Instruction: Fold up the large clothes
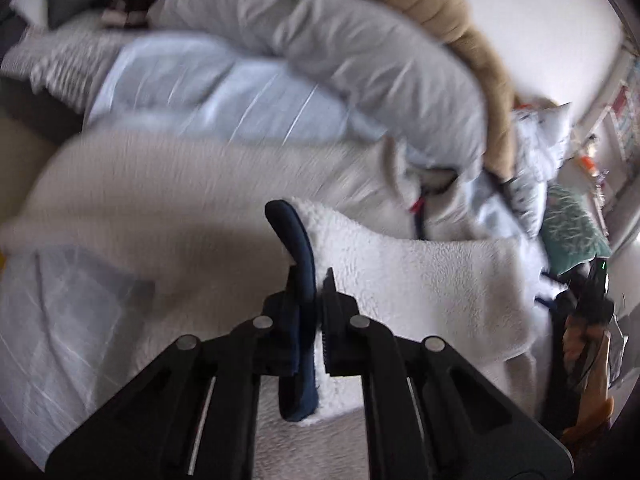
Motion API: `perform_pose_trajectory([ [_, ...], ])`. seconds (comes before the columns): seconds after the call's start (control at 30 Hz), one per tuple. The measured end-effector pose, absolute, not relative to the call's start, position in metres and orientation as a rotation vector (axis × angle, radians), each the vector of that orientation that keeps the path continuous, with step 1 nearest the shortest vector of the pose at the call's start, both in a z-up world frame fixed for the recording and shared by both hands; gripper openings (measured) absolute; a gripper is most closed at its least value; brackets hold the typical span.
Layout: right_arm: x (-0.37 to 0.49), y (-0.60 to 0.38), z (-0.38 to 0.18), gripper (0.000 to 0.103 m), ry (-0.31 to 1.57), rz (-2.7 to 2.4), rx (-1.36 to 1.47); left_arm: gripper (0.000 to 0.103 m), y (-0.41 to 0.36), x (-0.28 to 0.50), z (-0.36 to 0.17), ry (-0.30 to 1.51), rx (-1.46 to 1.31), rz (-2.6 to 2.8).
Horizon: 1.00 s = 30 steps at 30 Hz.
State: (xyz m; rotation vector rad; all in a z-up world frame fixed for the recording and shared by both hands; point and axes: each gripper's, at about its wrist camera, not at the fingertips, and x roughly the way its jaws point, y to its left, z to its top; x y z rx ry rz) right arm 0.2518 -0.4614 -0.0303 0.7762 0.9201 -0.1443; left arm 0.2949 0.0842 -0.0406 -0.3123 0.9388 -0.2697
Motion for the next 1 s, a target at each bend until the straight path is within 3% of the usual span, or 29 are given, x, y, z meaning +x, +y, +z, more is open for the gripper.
perform_pose_trajectory([
  [0.07, 0.276, -0.463, -0.043, 0.075, 0.935, -0.090, 0.806, 0.009, 0.083, 0.296, -0.054, 0.948, -0.256, -0.246],
  [0.13, 0.299, -0.461, -0.062, 0.065, 0.969, -0.118, 0.802, 0.009, 0.078, 0.299, -0.057, 0.943, -0.242, -0.245],
  [0.17, 0.305, -0.459, -0.070, 0.035, 0.982, -0.118, 0.800, 0.009, 0.078, 0.298, -0.055, 0.929, -0.251, -0.251],
  [0.2, 0.309, -0.457, -0.075, 0.016, 0.991, -0.097, 0.797, 0.009, 0.079, 0.298, -0.051, 0.908, -0.261, -0.268],
  [0.37, 0.293, -0.455, -0.038, 0.014, 0.780, -0.198, 0.632, 0.010, 0.076, 0.307, -0.050, 0.797, -0.289, -0.364],
  [0.43, 0.296, -0.460, -0.046, 0.017, 0.826, -0.233, 0.634, 0.013, 0.062, 0.321, -0.067, 0.863, -0.215, -0.323],
  [0.5, 0.293, -0.458, -0.049, 0.027, 0.875, -0.267, 0.624, 0.017, 0.054, 0.333, -0.086, 0.934, -0.141, -0.251],
  [0.57, 0.283, -0.453, -0.037, 0.032, 0.903, -0.325, 0.551, 0.036, 0.057, 0.334, -0.089, 0.953, -0.120, -0.208],
  [0.67, 0.257, -0.452, -0.012, 0.043, 0.902, -0.366, 0.468, 0.056, 0.065, 0.323, -0.071, 0.878, -0.122, -0.174],
  [0.8, 0.215, -0.431, -0.002, 0.047, 0.976, -0.383, 0.312, 0.058, 0.056, 0.311, -0.052, 0.839, -0.098, -0.223],
  [1.0, 0.186, -0.382, -0.038, 0.047, 1.129, -0.337, -0.024, 0.060, 0.022, 0.298, -0.059, 0.854, -0.018, -0.331],
])
